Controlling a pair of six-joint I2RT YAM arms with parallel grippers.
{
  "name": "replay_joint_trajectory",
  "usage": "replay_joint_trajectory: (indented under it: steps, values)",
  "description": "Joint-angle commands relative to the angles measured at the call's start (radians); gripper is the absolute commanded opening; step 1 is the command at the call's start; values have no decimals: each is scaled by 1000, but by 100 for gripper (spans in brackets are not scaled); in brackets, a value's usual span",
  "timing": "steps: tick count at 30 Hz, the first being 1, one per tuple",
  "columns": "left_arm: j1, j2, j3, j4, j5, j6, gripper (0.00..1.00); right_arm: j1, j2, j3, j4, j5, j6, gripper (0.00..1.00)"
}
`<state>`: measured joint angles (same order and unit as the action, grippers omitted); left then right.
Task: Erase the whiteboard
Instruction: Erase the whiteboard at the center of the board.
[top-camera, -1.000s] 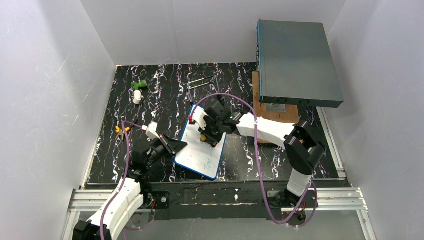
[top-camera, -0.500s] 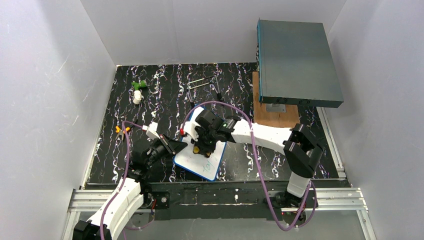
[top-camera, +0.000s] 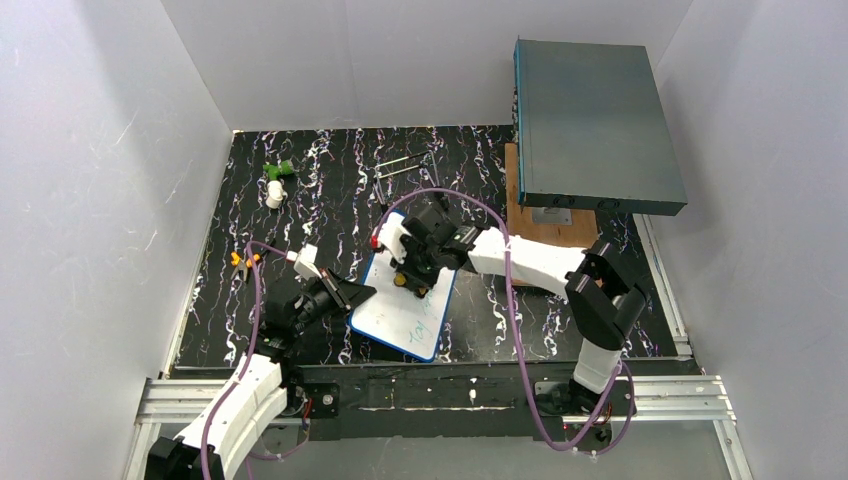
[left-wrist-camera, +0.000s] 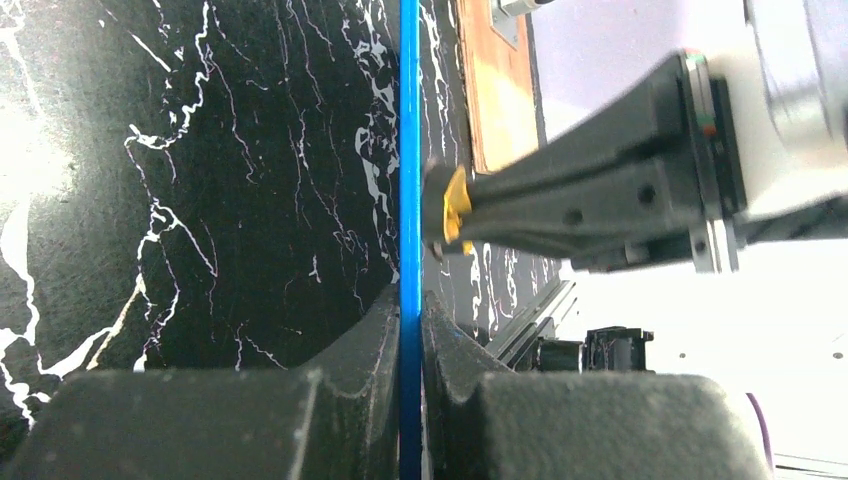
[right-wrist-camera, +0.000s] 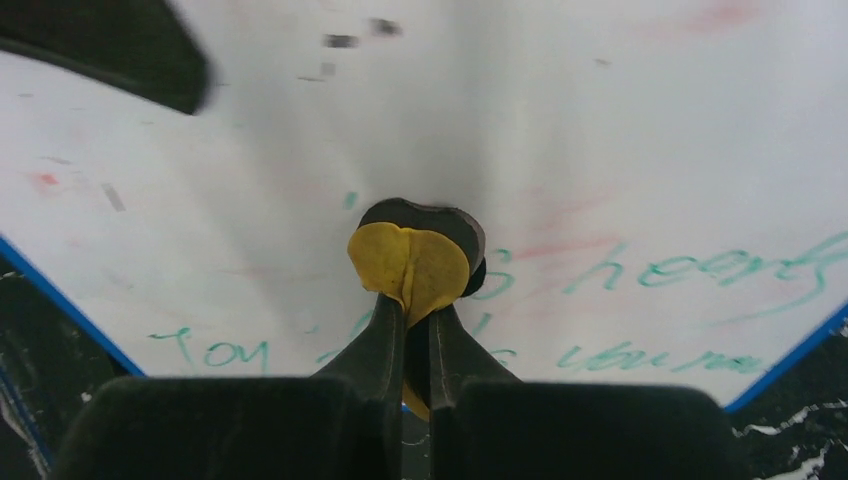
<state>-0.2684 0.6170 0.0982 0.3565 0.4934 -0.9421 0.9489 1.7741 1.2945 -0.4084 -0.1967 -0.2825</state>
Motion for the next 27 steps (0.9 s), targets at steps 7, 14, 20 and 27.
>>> replay_joint_trajectory:
  steps: [7, 14, 20, 27]
  values:
    - [-8, -11, 61, 63, 77, 5, 0, 105, 8, 29, 26, 46, 4, 1]
    - [-7, -4, 61, 73, 86, 9, 0, -6, 10, 13, 68, 147, 66, 1]
    - [-7, 4, 64, 79, 91, 11, 0, 14, 36, 41, -59, -79, -72, 1]
    - [-7, -18, 57, 63, 91, 13, 0, 171, 50, 79, -269, -213, -317, 1]
